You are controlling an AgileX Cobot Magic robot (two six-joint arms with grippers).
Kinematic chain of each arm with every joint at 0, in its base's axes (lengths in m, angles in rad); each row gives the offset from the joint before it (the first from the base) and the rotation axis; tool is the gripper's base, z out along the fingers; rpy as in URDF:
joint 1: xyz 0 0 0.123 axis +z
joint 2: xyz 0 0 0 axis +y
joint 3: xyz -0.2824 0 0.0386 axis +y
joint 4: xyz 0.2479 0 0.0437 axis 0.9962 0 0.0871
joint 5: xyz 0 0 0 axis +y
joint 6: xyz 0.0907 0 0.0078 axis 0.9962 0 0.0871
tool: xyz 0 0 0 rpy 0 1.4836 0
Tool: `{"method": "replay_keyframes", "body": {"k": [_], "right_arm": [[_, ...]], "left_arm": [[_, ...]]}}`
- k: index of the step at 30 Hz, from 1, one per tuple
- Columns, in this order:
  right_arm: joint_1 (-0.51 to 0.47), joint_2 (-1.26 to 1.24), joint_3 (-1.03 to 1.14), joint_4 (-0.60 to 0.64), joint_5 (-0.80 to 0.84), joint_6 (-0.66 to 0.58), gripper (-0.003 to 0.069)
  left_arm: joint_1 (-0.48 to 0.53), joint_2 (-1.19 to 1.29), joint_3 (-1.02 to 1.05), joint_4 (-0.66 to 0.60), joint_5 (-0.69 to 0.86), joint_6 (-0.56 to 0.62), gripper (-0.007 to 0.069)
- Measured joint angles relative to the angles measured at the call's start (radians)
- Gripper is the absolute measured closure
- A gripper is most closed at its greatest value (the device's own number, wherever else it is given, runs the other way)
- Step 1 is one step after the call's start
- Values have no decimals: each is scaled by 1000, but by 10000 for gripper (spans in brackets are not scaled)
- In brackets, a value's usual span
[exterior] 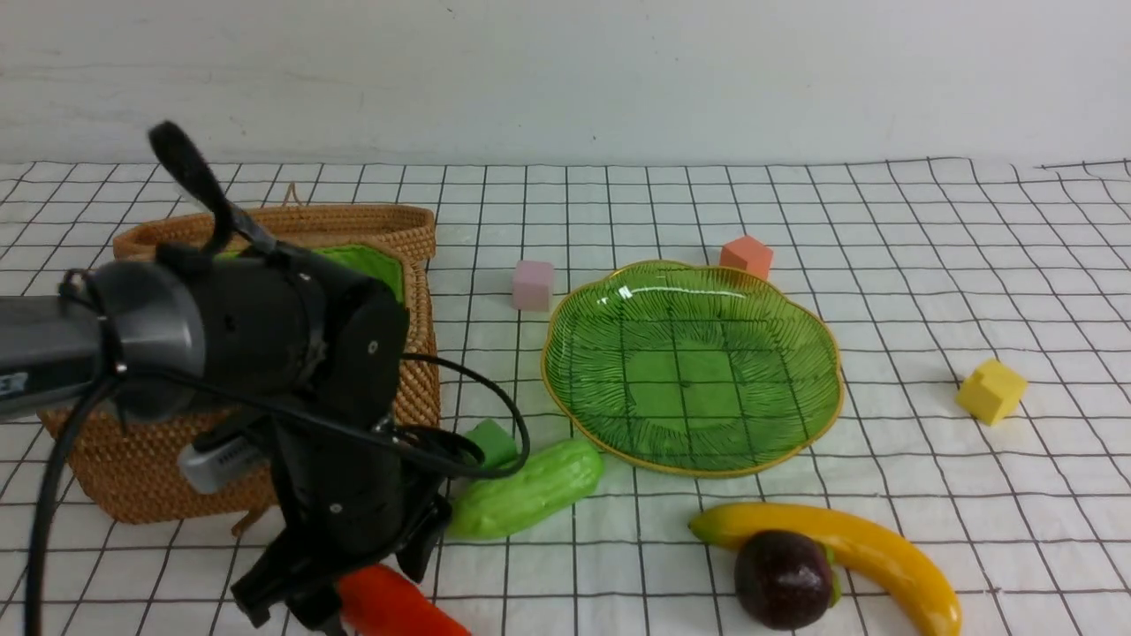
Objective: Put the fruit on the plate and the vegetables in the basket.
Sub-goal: Use the left arm to grab a carrot and put it into the left basket
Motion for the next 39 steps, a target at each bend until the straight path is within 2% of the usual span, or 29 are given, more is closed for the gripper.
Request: {"method": "replay_keyframes", "body": {"k": [4,7,9,13,17,20,25,28,32,36,39], "right_arm": [[0,0,0,0,0,0,414],[0,0,0,0,0,0,414],[0,0,0,0,0,0,414],[0,0,0,0,0,0,414],[0,0,0,0,0,0,414],[0,0,0,0,0,0,414],[0,0,0,0,0,0,414],[0,0,0,0,0,0,414],[0,0,0,0,0,0,414],[0,0,0,0,0,0,414],[0,0,0,0,0,0,414]], "left_arm": [[1,76,-3,-99,-75,87,155],[1,77,-4,-98,-77,109,253],[1,69,-3,-73,-51,112,280],[1,19,-1,-30,23,112,279],[27,-202,-22,-12,115,154,279],[110,-309,-106,-58,137,217,279],[405,-329,-350,-158,156,323,279],[508,-264,-422,-200,174,375,279],[533,-129,-453,-239,177,407,279],[533,11,-480,-269,125,363,274],[533,83,-520,-270,104,356,211]]}}
